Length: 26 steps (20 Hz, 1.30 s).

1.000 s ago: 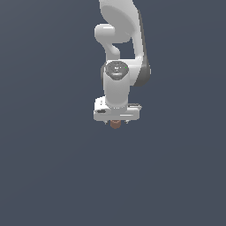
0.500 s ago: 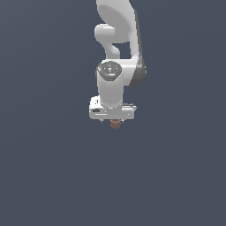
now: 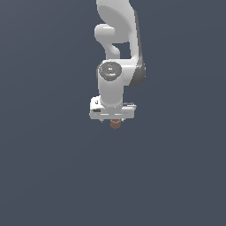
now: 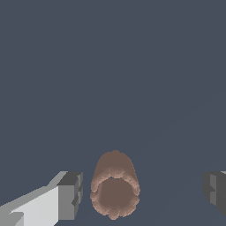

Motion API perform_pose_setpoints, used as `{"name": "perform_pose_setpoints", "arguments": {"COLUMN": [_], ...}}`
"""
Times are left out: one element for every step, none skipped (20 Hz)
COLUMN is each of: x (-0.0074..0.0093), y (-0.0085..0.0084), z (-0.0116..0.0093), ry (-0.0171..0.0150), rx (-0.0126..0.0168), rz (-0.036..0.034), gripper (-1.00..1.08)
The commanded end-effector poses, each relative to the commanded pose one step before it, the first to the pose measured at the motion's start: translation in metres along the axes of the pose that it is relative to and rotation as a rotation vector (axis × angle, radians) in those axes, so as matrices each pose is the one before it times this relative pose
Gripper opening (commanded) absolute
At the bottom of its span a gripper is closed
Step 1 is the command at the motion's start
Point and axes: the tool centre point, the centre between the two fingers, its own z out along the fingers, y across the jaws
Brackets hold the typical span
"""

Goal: Pick up the object and move it to a goal position.

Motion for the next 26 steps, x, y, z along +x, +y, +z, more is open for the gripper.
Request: {"name": "perform_pose_setpoints", "arguments": {"x": [-0.00229, -0.00112, -0.00124, -0.00136, -0.00146, -0.00156, -0.00167, -0.00177, -0.00187, -0.00197, -0.00204, -0.00203, -0.00202, -0.00199, -0.00197, -0.00194, -0.00189, -0.00176, -0.00163, -0.00151, -0.00139, -0.00127, -0.00116, -0.00105, -0.00094, -0.00085], "y": [-0.00059, -0.00037, -0.00040, -0.00046, -0.00054, -0.00064, -0.00073, -0.00083, -0.00095, -0.00108, -0.00121, -0.00130, -0.00138, -0.00147, -0.00156, -0.00164, -0.00171, -0.00171, -0.00168, -0.00164, -0.00160, -0.00154, -0.00147, -0.00140, -0.00132, -0.00122], "z": [0.00216, 0.00104, 0.00113, 0.00122, 0.00130, 0.00138, 0.00146, 0.00154, 0.00161, 0.00168, 0.00172, 0.00171, 0.00168, 0.00165, 0.00163, 0.00160, 0.00156, 0.00147, 0.00136, 0.00127, 0.00117, 0.00108, 0.00099, 0.00091, 0.00082, 0.00075], "ry": [0.00254, 0.00139, 0.00146, 0.00156, 0.00168, 0.00181, 0.00191, 0.00201, 0.00212, 0.00222, 0.00230, 0.00228, 0.00226, 0.00225, 0.00223, 0.00221, 0.00217, 0.00205, 0.00193, 0.00180, 0.00168, 0.00156, 0.00145, 0.00133, 0.00122, 0.00111], "rx": [-0.00143, -0.00073, -0.00081, -0.00089, -0.00097, -0.00106, -0.00115, -0.00124, -0.00134, -0.00144, -0.00152, -0.00156, -0.00158, -0.00160, -0.00163, -0.00165, -0.00166, -0.00160, -0.00153, -0.00146, -0.00139, -0.00131, -0.00123, -0.00115, -0.00106, -0.00097], "rz": [-0.03182, -0.01613, -0.01758, -0.01907, -0.02058, -0.02211, -0.02364, -0.02515, -0.02671, -0.02826, -0.02952, -0.02968, -0.02971, -0.02977, -0.02981, -0.02985, -0.02964, -0.02829, -0.02679, -0.02528, -0.02379, -0.02227, -0.02074, -0.01924, -0.01771, -0.01617], "gripper": [1.00, 1.00, 1.00, 1.00, 1.00, 1.00, 1.00, 1.00, 1.00, 1.00, 1.00, 1.00, 1.00, 1.00, 1.00, 1.00, 1.00, 1.00, 1.00, 1.00, 1.00, 1.00, 1.00, 1.00, 1.00, 1.00]}}
